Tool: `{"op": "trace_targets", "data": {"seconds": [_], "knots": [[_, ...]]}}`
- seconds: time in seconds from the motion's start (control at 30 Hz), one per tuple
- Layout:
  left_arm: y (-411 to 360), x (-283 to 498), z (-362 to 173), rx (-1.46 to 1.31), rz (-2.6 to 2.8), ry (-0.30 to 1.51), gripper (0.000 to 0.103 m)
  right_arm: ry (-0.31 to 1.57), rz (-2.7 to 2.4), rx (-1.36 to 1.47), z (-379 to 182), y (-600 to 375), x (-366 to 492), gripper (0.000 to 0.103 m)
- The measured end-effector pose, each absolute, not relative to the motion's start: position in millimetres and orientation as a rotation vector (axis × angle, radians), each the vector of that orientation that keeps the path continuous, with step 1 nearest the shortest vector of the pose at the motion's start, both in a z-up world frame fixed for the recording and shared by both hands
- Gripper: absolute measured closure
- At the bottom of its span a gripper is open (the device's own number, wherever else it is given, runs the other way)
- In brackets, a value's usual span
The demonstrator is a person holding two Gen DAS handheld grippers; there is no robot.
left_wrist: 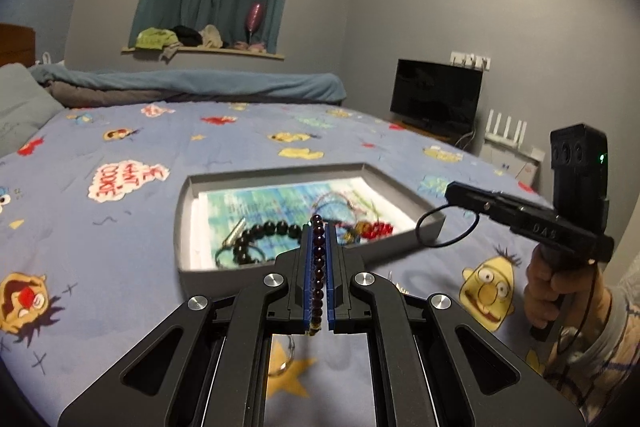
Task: Organize jewelry
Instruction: 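Carry the bead bracelet and hair tie over the gray tray with both grippers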
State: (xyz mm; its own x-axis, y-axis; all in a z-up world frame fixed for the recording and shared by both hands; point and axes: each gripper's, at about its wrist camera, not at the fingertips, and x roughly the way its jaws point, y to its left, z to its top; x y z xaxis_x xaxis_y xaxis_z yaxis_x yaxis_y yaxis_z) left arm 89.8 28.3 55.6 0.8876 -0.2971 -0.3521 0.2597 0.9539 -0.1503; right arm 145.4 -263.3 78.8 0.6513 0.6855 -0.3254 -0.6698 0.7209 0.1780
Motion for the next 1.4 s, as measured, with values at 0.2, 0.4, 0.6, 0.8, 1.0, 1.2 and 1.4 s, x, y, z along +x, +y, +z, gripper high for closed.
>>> {"op": "trace_targets", "data": {"seconds": [0.2,0.4,0.6,0.8,1.0,1.2,1.4], "knots": [[30.9,102.7,61.9,-0.118,-0.286,0.360,0.097,0.371,0.768,0.056,84.9,-257.7,159.8,0.091],[37.3,114.3,68.0,-0.141,-0.296,0.336,0.097,0.365,0.760,0.066,87.3,-251.7,171.1,0.091],[49.2,130.5,71.4,-0.182,-0.310,0.326,0.097,0.360,0.759,0.081,89.9,-247.0,183.0,0.091],[54.2,147.7,67.0,-0.201,-0.303,0.351,0.097,0.405,0.727,0.079,83.1,-240.0,201.8,0.091],[53.4,173.6,58.2,-0.187,-0.255,0.398,0.097,0.467,0.668,0.054,74.5,-235.2,219.6,0.091],[46.9,187.7,45.7,-0.131,-0.208,0.460,0.097,0.532,0.622,0.058,63.5,-235.1,240.2,0.091],[41.5,196.2,32.5,-0.112,-0.204,0.537,0.097,0.586,0.610,0.029,53.0,-226.2,248.4,0.091]]}}
